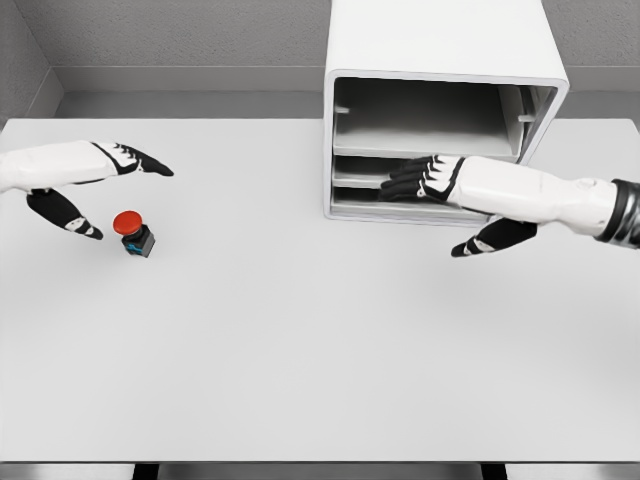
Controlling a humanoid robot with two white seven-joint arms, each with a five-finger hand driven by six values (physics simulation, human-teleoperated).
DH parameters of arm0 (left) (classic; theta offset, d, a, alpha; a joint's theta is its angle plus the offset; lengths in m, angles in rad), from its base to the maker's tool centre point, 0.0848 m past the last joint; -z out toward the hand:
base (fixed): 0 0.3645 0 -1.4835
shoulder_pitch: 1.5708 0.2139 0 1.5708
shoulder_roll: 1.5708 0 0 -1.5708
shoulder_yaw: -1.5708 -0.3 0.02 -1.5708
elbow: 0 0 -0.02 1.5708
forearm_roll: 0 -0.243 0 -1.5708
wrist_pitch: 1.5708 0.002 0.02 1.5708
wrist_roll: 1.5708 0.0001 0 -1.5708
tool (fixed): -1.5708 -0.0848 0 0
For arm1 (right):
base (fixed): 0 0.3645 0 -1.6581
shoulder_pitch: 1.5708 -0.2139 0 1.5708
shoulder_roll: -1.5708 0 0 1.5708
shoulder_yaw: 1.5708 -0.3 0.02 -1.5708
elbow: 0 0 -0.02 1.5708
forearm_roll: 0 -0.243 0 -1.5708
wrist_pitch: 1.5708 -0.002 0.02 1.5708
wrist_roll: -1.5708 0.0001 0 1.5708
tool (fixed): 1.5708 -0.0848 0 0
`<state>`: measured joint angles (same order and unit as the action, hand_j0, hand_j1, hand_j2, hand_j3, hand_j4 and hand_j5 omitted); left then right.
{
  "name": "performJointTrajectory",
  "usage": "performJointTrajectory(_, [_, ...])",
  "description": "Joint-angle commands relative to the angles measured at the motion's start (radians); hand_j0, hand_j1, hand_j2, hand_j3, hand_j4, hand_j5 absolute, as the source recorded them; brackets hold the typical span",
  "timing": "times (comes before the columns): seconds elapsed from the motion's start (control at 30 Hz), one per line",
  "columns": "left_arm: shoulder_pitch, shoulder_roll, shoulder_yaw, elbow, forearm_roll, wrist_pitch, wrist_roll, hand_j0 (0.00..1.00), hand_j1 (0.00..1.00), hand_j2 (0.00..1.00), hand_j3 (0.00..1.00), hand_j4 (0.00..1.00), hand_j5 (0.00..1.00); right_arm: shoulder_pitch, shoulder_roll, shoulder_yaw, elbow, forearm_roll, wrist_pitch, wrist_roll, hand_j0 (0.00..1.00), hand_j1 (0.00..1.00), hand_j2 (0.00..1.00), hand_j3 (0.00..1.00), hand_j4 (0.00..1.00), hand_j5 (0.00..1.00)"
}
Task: Slide open multi-storey tabletop storage cabinets and put open load switch and slide close multi-storey tabletop storage cabinets
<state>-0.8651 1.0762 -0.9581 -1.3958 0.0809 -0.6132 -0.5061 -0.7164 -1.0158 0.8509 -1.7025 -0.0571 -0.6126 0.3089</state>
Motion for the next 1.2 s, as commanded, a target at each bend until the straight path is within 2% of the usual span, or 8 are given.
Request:
performJointTrajectory(0.0, [0.009,0.034,0.002,-0.026,0.01,0.002,0.0,1.0,1.0,1.0,1.0,1.0,1.0,0.0,0.009,0.0,0.0,-0.007,0.002,-0.001,1.0,1.0,1.0,1.0,1.0,1.0])
performJointTrajectory(0.17, [0.058,0.031,0.013,-0.032,-0.007,0.002,0.008,1.0,1.0,1.0,1.0,1.0,1.0,-0.002,0.054,0.014,0.001,-0.009,0.002,-0.001,1.0,1.0,1.0,1.0,1.0,1.0])
performJointTrajectory(0.33, [0.064,-0.018,0.004,0.044,-0.032,0.002,0.009,1.0,1.0,1.0,1.0,1.0,1.0,-0.011,0.055,0.01,0.001,-0.009,0.002,0.004,1.0,1.0,1.0,1.0,1.0,1.0])
performJointTrajectory(0.43, [0.064,-0.068,0.004,0.113,-0.058,0.002,0.009,1.0,1.0,1.0,1.0,1.0,1.0,-0.02,0.088,0.01,0.009,-0.006,0.002,0.078,1.0,1.0,1.0,1.0,1.0,1.0])
performJointTrajectory(0.67, [0.061,-0.142,0.004,0.225,-0.101,0.002,0.009,1.0,1.0,1.0,1.0,1.0,1.0,-0.081,0.083,0.014,0.086,-0.015,0.002,0.113,1.0,1.0,1.0,1.0,1.0,1.0])
performJointTrajectory(0.9, [0.061,-0.177,0.002,0.262,-0.124,0.002,0.006,1.0,1.0,1.0,1.0,1.0,1.0,-0.106,0.083,0.02,0.081,-0.01,0.002,0.203,1.0,1.0,1.0,1.0,1.0,1.0])
performJointTrajectory(1.03, [0.061,-0.191,0.004,0.299,-0.138,0.002,0.006,1.0,1.0,1.0,1.0,1.0,1.0,-0.115,0.143,0.02,0.107,-0.004,0.002,0.208,1.0,1.0,1.0,1.0,1.0,1.0])
performJointTrajectory(1.17, [0.061,-0.187,0.004,0.299,-0.135,0.002,0.006,0.85,0.85,0.85,0.85,0.85,0.85,-0.135,0.186,0.02,0.198,-0.003,0.002,0.211,1.0,1.0,1.0,1.0,1.0,1.0])
